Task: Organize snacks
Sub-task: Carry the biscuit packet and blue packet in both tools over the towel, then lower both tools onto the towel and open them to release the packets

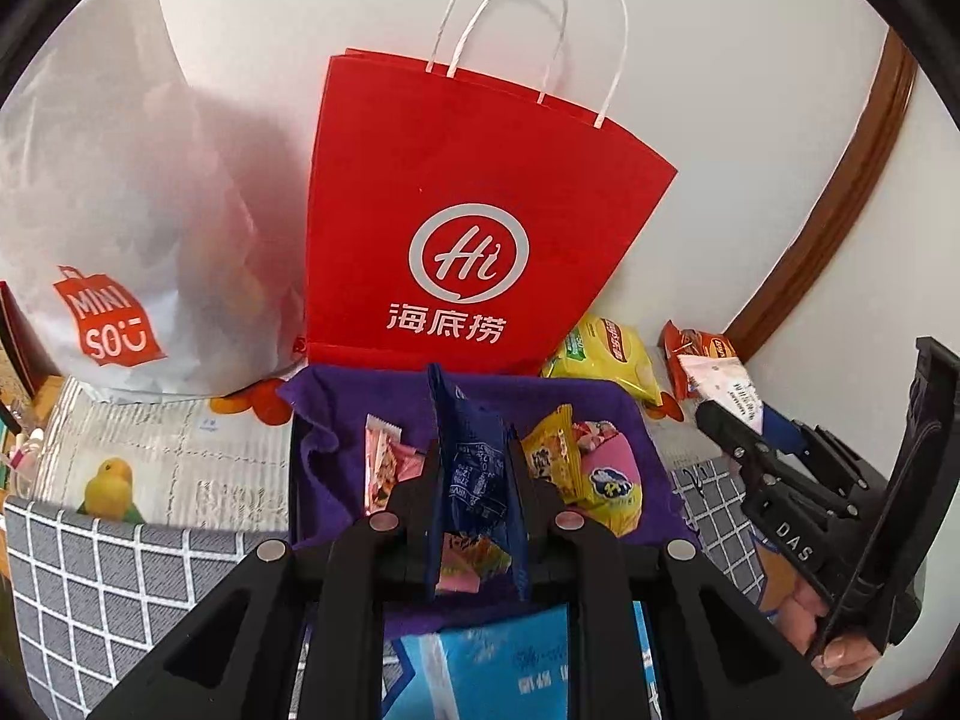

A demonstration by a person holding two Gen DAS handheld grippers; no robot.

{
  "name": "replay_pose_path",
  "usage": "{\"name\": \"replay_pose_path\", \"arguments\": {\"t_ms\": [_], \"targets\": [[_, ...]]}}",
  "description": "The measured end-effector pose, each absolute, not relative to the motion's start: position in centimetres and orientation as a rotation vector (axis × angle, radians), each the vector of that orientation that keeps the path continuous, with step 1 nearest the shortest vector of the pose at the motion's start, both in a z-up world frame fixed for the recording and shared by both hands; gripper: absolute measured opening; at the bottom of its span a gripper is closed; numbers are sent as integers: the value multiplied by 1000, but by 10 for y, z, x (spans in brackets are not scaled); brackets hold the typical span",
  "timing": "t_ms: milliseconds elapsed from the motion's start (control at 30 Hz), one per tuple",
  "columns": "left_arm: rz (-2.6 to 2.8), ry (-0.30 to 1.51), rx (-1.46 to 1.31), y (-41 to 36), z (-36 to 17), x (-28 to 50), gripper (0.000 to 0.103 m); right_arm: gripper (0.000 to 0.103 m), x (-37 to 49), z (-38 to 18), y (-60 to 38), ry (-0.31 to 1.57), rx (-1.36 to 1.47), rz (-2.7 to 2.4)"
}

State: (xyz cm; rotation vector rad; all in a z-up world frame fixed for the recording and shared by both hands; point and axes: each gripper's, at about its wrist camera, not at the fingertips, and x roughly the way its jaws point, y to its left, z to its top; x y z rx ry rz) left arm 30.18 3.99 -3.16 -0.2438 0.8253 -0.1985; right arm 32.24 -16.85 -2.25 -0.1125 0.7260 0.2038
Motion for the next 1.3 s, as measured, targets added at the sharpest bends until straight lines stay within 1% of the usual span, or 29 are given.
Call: {"name": "replay_pose_path", "arguments": {"t_ms": [433,700,1000,1300], "targets": [[-248,897,-245,19,-61,341,17,41,351,-62,-171,822,-124,206],[-288,1033,-262,8,-102,355,17,41,362,-89,-165,891,-150,210],[-255,1090,-246,5,-121,363,17,41,370,-115,-159,965,-150,226],[-264,1123,-255,0,-135,371,17,42,372,-125,-154,994,-164,235]]}}
